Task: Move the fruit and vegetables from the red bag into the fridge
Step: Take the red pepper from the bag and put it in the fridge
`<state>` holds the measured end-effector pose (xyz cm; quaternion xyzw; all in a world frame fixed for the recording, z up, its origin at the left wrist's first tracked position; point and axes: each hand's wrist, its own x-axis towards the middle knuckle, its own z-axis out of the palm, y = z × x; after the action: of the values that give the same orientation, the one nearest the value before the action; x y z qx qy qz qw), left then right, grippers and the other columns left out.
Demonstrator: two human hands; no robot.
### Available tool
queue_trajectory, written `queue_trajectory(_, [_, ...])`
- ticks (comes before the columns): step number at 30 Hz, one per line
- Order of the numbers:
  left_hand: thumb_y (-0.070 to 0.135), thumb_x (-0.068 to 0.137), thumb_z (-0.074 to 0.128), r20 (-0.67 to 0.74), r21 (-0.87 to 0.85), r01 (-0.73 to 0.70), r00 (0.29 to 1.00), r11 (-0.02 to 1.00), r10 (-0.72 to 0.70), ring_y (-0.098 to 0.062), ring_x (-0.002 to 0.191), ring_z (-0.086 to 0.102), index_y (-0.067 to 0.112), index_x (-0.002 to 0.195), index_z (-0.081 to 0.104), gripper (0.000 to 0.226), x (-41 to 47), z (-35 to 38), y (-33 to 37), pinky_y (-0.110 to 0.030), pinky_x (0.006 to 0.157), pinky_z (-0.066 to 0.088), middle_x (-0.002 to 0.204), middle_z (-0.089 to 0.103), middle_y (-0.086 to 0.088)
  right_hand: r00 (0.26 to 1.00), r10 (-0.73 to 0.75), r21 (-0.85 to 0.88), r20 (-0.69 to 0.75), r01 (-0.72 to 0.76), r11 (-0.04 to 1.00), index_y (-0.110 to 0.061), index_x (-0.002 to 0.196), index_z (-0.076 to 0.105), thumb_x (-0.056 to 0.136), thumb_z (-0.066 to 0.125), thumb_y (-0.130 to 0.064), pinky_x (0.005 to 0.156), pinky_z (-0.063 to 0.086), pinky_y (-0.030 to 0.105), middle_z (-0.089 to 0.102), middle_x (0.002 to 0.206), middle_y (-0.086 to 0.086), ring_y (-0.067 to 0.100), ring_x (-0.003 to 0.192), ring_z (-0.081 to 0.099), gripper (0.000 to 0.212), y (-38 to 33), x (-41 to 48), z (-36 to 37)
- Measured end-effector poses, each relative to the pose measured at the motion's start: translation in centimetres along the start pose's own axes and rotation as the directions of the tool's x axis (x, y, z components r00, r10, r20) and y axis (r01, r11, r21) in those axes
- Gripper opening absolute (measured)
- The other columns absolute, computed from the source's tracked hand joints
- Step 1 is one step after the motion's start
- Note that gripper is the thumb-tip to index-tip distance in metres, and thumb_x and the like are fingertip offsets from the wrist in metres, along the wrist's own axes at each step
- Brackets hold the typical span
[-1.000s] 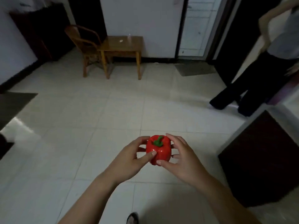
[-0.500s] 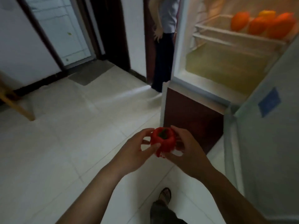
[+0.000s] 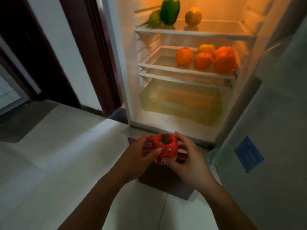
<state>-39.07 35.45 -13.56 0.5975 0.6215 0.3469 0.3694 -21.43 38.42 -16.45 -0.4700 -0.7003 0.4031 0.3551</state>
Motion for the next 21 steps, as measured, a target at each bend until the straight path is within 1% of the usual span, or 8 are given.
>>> queue_trajectory(2, [0.037,0.087,0.058,0.056,-0.005,-0.019,0.998,1.000,0.020,0.003,0.097,0.056,0.037,0.119,0.044,0.035,3.6,-0.2,0.2,-0.009,0.073,0.049,0.104,0.050,0.025,0.997,0.027,0.016,-0.065,-0.026,1.000,-0.048,0.127,0.035,0.067,0.080,-0.033,0.090,0.051,0.026,0.044,0.129,-0.019,0.002,0.112,0.050,0.077,0.6,2.0,-0.8])
queue_trajectory(5, [0.039,0.086,0.059,0.143,0.041,-0.084,0.987,0.996,0.077,0.000,0.106,0.051,0.037,0.121,0.045,0.038,9.1,-0.5,0.0,-0.023,0.091,0.045,0.112,0.049,0.023,0.981,0.040,0.003,-0.192,-0.040,0.999,-0.047,0.123,0.041,0.061,0.082,-0.037,0.086,0.054,0.032,0.048,0.128,-0.015,0.006,0.109,0.054,0.075,1.8,4.8,-1.7])
queue_trajectory(7, [0.041,0.085,0.059,0.191,0.050,-0.157,0.971,0.986,0.145,0.008,0.106,0.049,0.036,0.124,0.046,0.041,12.8,-1.2,0.2,-0.016,0.088,0.042,0.114,0.047,0.028,0.957,0.029,-0.034,-0.289,-0.041,0.999,-0.048,0.121,0.044,0.058,0.079,-0.041,0.084,0.054,0.028,0.049,0.124,-0.019,0.000,0.106,0.054,0.072,2.1,6.9,-2.2])
queue_trajectory(9, [0.044,0.085,0.058,0.240,0.050,-0.229,0.947,0.972,0.211,0.015,0.104,0.046,0.040,0.125,0.044,0.043,16.2,-2.6,0.9,-0.011,0.084,0.039,0.117,0.047,0.030,0.932,0.021,-0.055,-0.361,-0.044,0.998,-0.049,0.120,0.044,0.062,0.082,-0.031,0.080,0.052,0.019,0.048,0.123,-0.024,-0.007,0.106,0.051,0.072,1.6,9.4,-2.6])
queue_trajectory(13, [0.044,0.084,0.059,0.284,0.040,-0.369,0.895,0.929,0.343,0.008,0.114,0.048,0.040,0.126,0.045,0.045,22.8,-6.7,3.3,-0.022,0.094,0.043,0.128,0.050,0.022,0.893,-0.012,-0.046,-0.449,-0.009,0.999,-0.037,0.126,0.048,0.063,0.083,-0.023,0.080,0.052,0.022,0.053,0.124,-0.016,-0.001,0.105,0.055,0.074,-0.6,15.0,-3.7])
queue_trajectory(15, [0.043,0.083,0.062,0.241,0.080,-0.481,0.859,0.873,0.451,0.012,0.111,0.047,0.037,0.125,0.048,0.044,25.9,-9.1,5.1,-0.020,0.095,0.043,0.121,0.051,0.025,0.864,-0.072,-0.069,-0.498,0.044,0.997,-0.034,0.124,0.050,0.063,0.084,-0.021,0.079,0.052,0.020,0.055,0.123,-0.012,0.001,0.103,0.058,0.071,-2.2,18.2,-4.3])
queue_trajectory(18, [0.042,0.083,0.061,0.196,0.178,-0.644,0.764,0.744,0.615,0.019,0.098,0.044,0.041,0.122,0.047,0.042,29.3,-12.9,8.4,-0.004,0.081,0.036,0.108,0.042,0.036,0.806,-0.173,-0.121,-0.566,0.126,0.985,-0.028,0.125,0.050,0.063,0.085,-0.020,0.077,0.052,0.019,0.056,0.123,-0.005,0.005,0.104,0.059,0.071,-4.9,22.6,-5.4])
queue_trajectory(21, [0.045,0.080,0.055,0.129,0.242,-0.745,0.660,0.622,0.741,0.008,0.110,0.042,0.038,0.123,0.048,0.044,32.0,-16.3,11.7,-0.012,0.089,0.035,0.119,0.047,0.024,0.755,-0.256,-0.173,-0.603,0.189,0.967,-0.024,0.128,0.048,0.063,0.084,-0.031,0.080,0.055,0.028,0.056,0.123,-0.002,0.009,0.104,0.060,0.074,-8.2,26.4,-7.0])
